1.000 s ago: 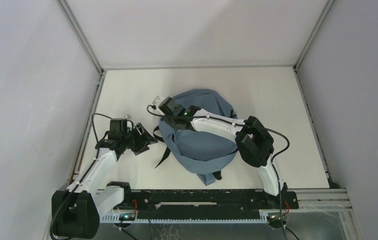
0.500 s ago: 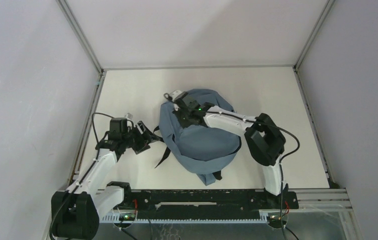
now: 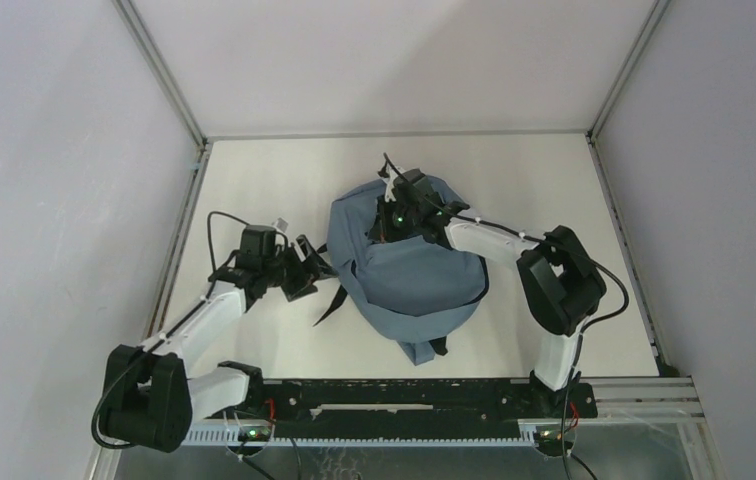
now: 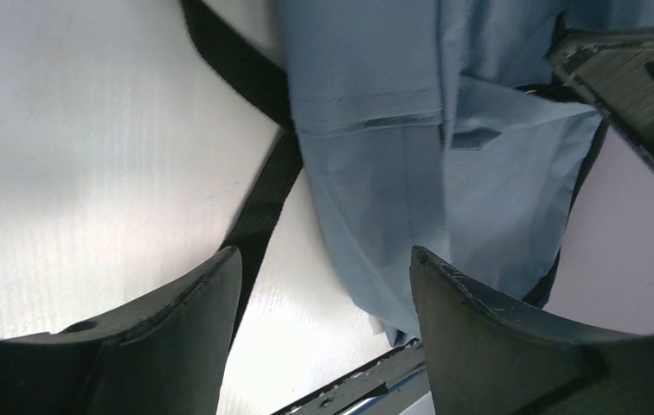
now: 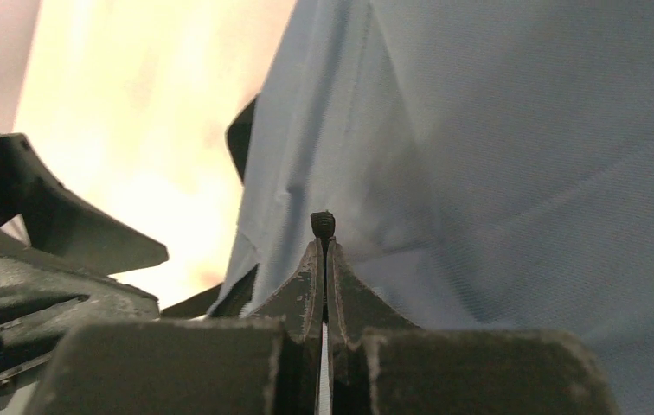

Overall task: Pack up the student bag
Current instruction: Zip the student bag at the center of the board.

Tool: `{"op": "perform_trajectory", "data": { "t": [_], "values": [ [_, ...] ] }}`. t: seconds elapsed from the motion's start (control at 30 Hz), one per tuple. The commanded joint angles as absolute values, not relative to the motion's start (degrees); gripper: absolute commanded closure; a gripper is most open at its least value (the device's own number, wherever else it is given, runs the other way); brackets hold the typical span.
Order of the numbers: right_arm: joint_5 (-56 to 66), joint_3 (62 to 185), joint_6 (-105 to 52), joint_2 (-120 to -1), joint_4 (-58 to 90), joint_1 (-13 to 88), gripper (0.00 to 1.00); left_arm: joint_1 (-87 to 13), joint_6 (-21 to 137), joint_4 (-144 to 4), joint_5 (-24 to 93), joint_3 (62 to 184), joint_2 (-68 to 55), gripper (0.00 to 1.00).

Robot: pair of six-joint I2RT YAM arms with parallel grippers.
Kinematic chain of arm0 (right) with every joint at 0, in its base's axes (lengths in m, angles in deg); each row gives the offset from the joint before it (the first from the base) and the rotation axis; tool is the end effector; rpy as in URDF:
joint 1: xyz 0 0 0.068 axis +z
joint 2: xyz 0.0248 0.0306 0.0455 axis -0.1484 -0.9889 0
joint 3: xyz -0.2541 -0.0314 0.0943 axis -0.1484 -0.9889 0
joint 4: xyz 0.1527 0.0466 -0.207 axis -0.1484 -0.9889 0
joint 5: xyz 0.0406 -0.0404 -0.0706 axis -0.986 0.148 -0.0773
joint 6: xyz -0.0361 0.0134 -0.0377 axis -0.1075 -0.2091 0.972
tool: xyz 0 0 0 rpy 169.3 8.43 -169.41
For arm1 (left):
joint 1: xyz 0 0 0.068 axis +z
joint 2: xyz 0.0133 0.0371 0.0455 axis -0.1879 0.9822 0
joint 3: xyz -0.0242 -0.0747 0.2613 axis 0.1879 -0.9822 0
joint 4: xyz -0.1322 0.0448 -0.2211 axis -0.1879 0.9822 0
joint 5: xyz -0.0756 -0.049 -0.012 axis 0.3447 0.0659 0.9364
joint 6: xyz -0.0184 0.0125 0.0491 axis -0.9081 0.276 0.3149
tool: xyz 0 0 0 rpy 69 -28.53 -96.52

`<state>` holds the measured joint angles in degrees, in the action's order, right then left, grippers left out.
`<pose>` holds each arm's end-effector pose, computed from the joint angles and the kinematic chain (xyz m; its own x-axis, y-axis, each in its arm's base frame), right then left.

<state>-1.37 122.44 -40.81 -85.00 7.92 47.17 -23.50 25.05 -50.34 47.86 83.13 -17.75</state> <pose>0.3191 0.2663 0.2207 -0.7439 -0.1419 -0.6531 -0.5161 0.7429 0.4264 0.2061 -0.0598 0.1922 -0.8363 -0.4755 -0.2730 -0.2007 0.7288 -0.6547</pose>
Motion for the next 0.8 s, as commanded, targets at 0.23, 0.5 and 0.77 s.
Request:
{"op": "perform_trajectory", "data": {
  "t": [0.23, 0.5, 0.77],
  "values": [
    [-5.9, 122.6, -45.3, -80.0, 15.2, 47.2, 1.00, -27.8, 23.5, -54.6, 48.9, 93.4, -11.8, 0.25],
    [-6.5, 122.7, -45.4, -79.3, 14.8, 47.1, 1.00, -30.6, 23.0, -54.7, 46.5, 97.1, -5.9, 0.30],
    [-7.3, 122.7, -45.8, -78.7, 14.5, 47.1, 1.00, -31.3, 24.0, -52.8, 43.9, 99.5, -1.3, 0.40]
  ]
}}
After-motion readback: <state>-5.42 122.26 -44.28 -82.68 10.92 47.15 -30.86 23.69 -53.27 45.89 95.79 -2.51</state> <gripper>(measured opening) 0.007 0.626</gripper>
